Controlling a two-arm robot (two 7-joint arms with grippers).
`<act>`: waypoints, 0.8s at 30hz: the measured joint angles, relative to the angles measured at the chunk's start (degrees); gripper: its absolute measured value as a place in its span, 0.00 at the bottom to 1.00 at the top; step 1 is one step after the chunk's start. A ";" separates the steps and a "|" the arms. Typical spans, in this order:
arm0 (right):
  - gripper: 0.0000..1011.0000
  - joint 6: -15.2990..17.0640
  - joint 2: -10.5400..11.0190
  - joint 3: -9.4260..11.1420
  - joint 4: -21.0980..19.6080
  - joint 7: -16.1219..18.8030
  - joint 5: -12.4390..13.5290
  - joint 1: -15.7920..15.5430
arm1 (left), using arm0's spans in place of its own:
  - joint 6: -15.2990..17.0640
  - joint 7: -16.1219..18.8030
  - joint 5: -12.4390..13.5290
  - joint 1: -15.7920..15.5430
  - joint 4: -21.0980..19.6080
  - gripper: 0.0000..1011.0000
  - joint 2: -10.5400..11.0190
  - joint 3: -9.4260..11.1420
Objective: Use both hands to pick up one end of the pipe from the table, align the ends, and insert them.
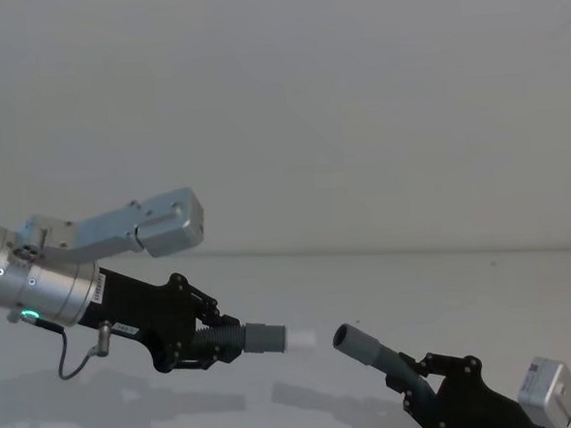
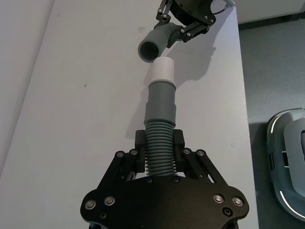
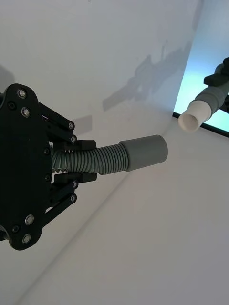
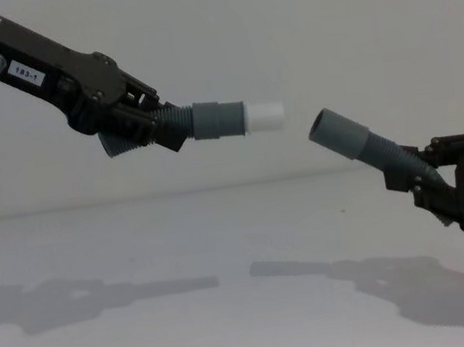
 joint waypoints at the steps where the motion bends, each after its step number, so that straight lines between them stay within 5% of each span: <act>1: 0.22 -0.36 0.02 -0.09 0.14 -0.01 -0.07 0.10 | 0.05 -0.07 0.04 -0.08 0.05 0.30 -0.01 0.06; 16: 0.22 -4.36 0.59 -1.01 1.41 0.20 -1.30 0.97 | 0.59 -0.84 1.16 -2.84 1.81 0.30 -0.84 1.98; 24: 0.22 -3.26 0.77 -0.98 0.07 -1.98 -3.15 0.46 | 0.80 -1.11 1.47 -3.83 2.42 0.30 -1.32 2.82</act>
